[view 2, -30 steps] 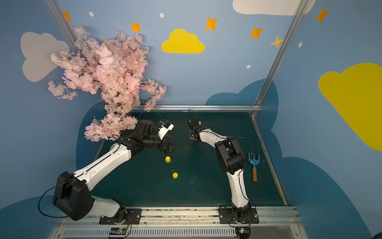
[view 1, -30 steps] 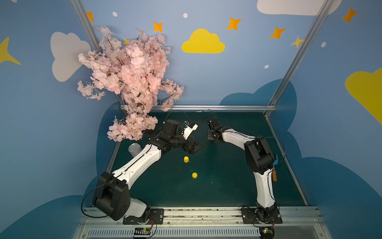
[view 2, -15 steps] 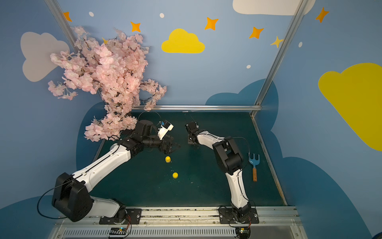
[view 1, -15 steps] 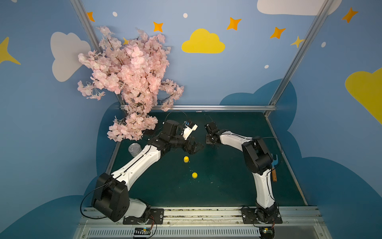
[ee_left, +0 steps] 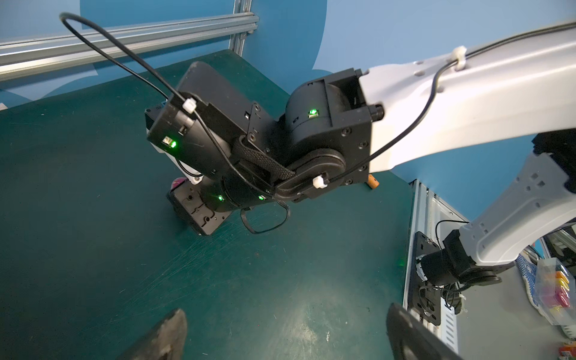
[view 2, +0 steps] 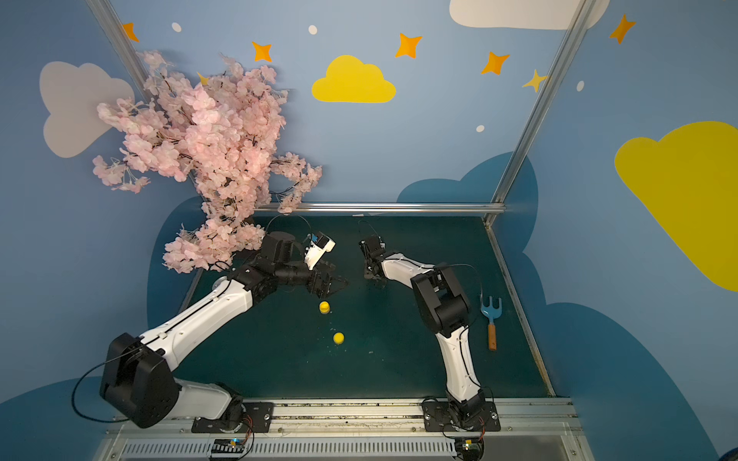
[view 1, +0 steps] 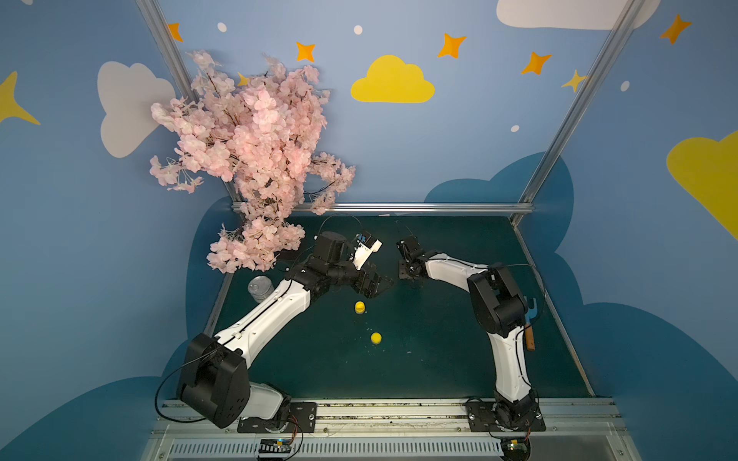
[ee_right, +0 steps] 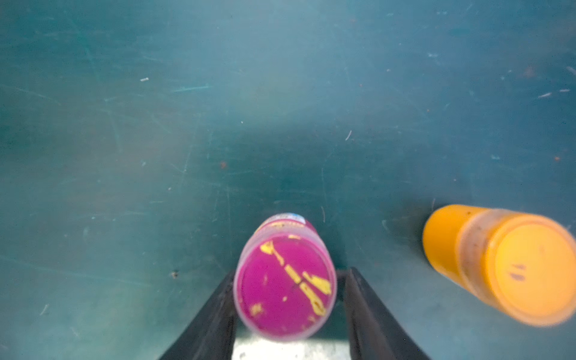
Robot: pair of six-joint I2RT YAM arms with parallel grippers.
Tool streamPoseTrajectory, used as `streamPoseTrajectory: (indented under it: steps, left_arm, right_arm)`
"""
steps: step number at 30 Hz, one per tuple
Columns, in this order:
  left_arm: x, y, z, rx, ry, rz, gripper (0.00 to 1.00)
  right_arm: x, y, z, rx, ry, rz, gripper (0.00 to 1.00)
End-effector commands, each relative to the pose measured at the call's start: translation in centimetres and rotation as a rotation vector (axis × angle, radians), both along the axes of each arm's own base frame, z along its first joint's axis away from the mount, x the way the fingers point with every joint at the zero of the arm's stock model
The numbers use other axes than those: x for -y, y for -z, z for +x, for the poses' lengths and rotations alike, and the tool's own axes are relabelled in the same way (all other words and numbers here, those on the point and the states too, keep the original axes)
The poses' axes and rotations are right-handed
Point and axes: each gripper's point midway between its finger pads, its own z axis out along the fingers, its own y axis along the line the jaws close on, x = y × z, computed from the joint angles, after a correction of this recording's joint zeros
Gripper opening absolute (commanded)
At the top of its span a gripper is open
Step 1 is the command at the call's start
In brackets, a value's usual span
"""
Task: Close the paint jar lid
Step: Place the paint jar at the center of the board.
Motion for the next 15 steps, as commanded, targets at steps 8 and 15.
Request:
streamPoseTrajectory:
  steps: [8,15]
  left_arm:
    - [-0.1,-1.8,-0.4,0.056,0.003,-0.051,1.0]
    - [0.2,-2.0,-0.7,0.066,0.037,-0.068,1.0]
  right_arm:
    - [0.8,-5.4,0.9,0.102,-0.022,-0.01,0.63]
    - [1.0,-8.9,0.9,0.16,-0.069,-0.019,0.73]
